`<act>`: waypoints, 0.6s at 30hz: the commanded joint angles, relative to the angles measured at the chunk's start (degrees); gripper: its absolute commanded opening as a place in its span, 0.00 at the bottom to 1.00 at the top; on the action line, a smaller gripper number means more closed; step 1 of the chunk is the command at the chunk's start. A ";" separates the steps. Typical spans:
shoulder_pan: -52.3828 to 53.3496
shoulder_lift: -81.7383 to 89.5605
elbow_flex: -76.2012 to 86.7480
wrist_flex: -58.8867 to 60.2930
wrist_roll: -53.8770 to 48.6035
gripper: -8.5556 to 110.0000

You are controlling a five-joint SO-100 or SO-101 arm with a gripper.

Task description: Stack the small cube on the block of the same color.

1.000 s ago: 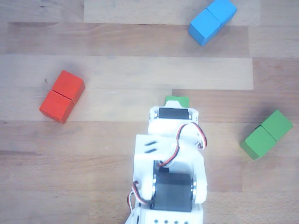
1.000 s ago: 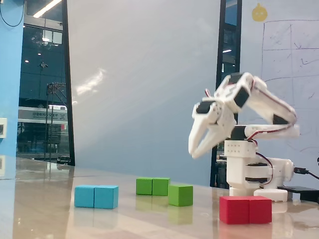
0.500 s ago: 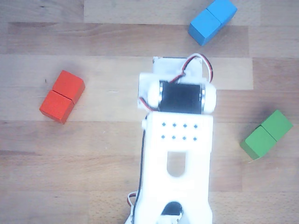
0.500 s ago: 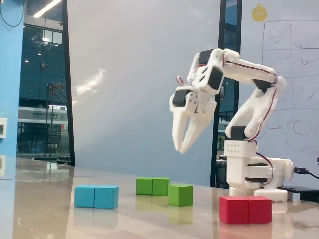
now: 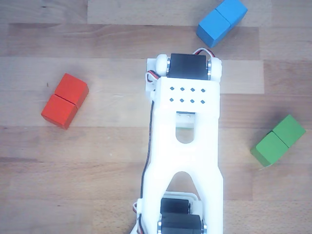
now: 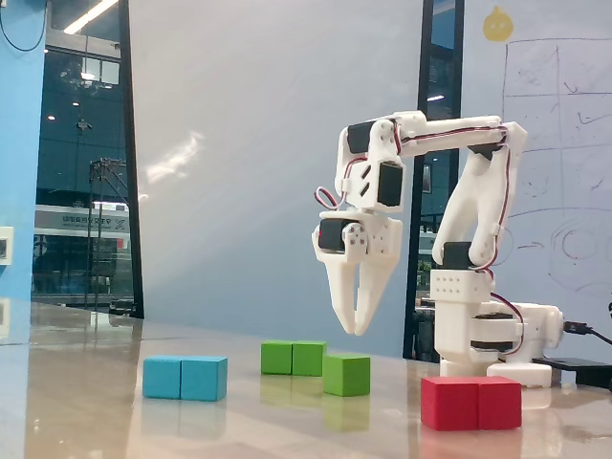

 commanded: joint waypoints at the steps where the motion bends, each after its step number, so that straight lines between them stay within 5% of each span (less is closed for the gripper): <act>1: 0.18 0.00 -5.10 -2.02 0.00 0.07; 18: 2.29 -2.90 -4.57 -2.29 -0.44 0.09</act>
